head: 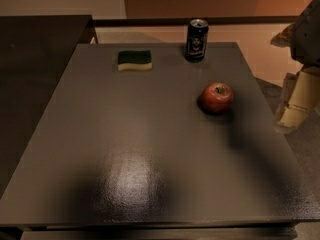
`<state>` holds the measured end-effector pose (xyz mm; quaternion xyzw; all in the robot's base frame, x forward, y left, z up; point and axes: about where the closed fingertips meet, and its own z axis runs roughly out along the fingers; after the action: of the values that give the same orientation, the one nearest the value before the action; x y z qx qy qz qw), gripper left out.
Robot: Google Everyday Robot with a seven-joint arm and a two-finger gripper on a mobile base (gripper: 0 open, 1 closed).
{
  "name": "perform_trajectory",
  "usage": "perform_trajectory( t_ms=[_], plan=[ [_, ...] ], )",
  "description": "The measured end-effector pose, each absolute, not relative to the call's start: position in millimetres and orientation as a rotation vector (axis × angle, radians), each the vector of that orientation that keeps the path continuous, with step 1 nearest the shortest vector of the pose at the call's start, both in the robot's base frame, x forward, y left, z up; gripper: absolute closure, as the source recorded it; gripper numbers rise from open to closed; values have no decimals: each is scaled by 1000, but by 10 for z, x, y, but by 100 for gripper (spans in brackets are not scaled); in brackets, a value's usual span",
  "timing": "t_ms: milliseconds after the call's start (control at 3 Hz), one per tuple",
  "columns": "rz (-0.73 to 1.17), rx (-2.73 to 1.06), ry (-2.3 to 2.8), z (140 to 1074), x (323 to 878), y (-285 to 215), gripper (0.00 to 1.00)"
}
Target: Move pepsi can near apple
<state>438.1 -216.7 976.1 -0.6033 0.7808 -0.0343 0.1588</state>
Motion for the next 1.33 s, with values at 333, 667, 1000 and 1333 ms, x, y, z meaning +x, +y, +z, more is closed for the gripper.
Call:
perform_trajectory(
  t_ms=[333, 667, 1000, 1333],
  plan=[
    [-98, -1725, 2232, 9761, 4381, -2167, 0],
    [-59, -1727, 2227, 9764, 4450, -2147, 0],
    [8, -1702, 2195, 9738, 4743, -2062, 0],
    [58, -1654, 2161, 9734, 5126, -1984, 0]
  ],
)
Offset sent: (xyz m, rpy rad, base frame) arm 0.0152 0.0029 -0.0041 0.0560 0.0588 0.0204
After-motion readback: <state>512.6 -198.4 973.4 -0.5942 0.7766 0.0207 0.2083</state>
